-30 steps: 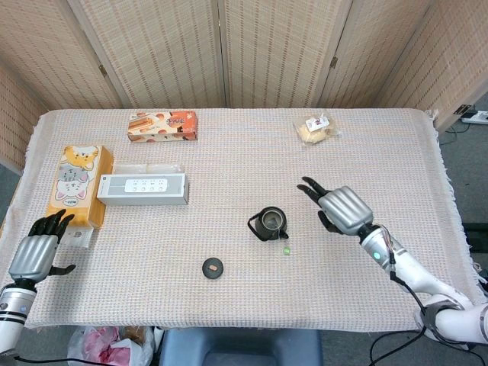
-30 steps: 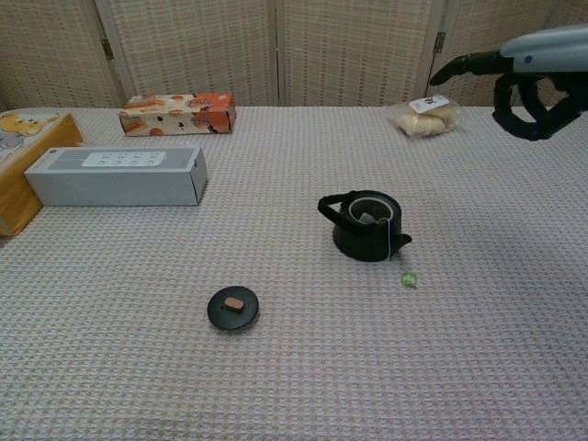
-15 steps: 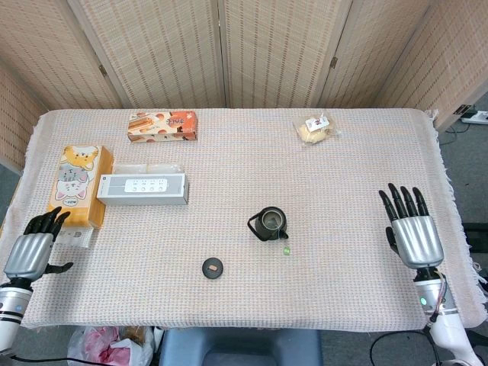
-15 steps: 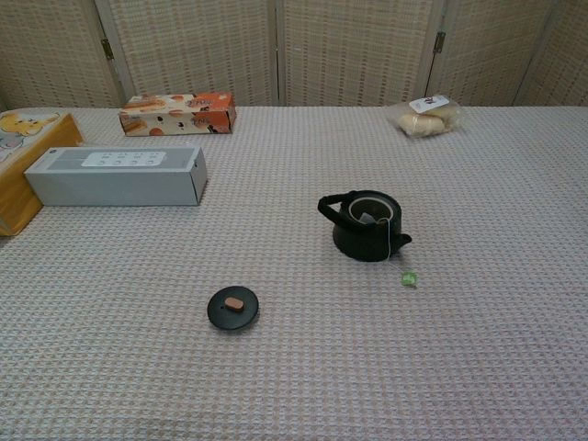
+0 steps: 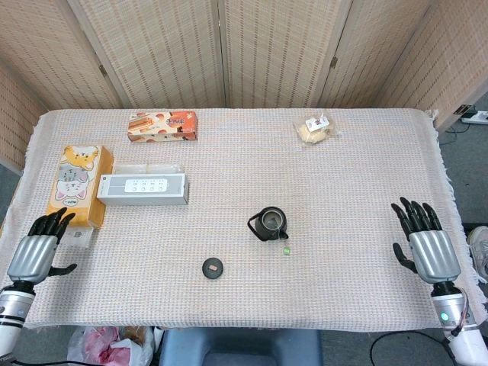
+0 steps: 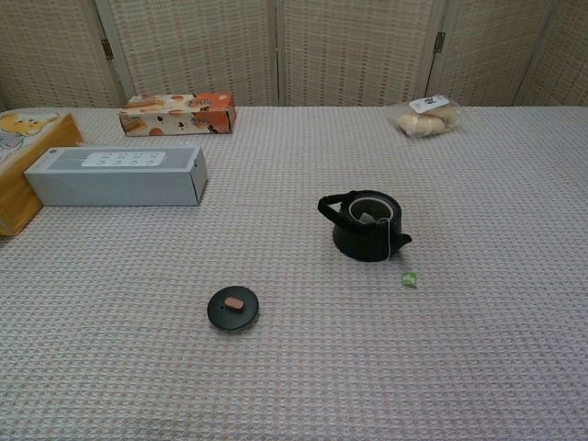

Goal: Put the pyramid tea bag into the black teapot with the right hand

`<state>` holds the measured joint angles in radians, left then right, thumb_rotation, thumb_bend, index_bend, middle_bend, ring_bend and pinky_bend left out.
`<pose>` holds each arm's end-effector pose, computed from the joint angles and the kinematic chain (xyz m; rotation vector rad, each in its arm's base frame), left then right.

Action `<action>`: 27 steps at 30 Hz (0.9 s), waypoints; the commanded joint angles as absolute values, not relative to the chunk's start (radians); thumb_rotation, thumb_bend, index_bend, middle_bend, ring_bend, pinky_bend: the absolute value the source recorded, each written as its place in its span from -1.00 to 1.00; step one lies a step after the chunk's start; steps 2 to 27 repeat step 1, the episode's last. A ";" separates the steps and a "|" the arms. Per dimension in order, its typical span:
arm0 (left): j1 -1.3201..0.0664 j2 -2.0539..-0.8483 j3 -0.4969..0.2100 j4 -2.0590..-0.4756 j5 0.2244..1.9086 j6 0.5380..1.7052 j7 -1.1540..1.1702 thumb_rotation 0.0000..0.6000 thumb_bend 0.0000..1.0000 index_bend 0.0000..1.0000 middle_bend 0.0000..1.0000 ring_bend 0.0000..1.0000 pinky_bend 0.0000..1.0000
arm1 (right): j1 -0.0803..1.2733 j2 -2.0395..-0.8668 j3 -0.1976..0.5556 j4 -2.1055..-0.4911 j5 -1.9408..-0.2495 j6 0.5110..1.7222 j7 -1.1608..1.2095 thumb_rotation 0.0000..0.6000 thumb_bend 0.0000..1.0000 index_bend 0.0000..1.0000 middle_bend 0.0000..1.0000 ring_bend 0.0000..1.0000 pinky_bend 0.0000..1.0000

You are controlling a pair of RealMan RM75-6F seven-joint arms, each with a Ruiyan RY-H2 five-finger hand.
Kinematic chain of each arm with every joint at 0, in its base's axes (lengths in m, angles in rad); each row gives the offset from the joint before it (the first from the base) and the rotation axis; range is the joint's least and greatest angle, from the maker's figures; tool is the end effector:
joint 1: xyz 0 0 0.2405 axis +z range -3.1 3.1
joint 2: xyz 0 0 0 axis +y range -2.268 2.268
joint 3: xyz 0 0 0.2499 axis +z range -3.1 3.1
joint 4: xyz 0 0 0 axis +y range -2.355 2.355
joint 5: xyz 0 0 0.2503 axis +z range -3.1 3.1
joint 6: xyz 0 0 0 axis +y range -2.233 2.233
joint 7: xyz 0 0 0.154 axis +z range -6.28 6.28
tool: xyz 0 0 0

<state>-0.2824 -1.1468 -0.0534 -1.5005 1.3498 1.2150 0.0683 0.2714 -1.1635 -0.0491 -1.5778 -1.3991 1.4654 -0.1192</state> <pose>-0.3372 0.2610 0.0980 -1.5347 -0.9206 -0.7083 -0.3101 -0.2292 0.0978 1.5057 -0.8181 0.8315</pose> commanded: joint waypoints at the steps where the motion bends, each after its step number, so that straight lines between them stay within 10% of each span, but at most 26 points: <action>1: -0.280 -1.144 -0.061 -1.499 1.333 1.213 0.065 1.00 -0.72 -1.00 -1.00 -1.00 -0.79 | 0.273 -1.150 -0.035 -1.581 -1.403 1.430 -0.100 1.00 -0.29 -1.00 -1.00 -1.00 -1.00; 27: -0.280 -1.144 -0.061 -1.499 1.333 1.213 0.065 1.00 -0.72 -1.00 -1.00 -1.00 -0.79 | 0.273 -1.150 -0.035 -1.581 -1.403 1.430 -0.100 1.00 -0.29 -1.00 -1.00 -1.00 -1.00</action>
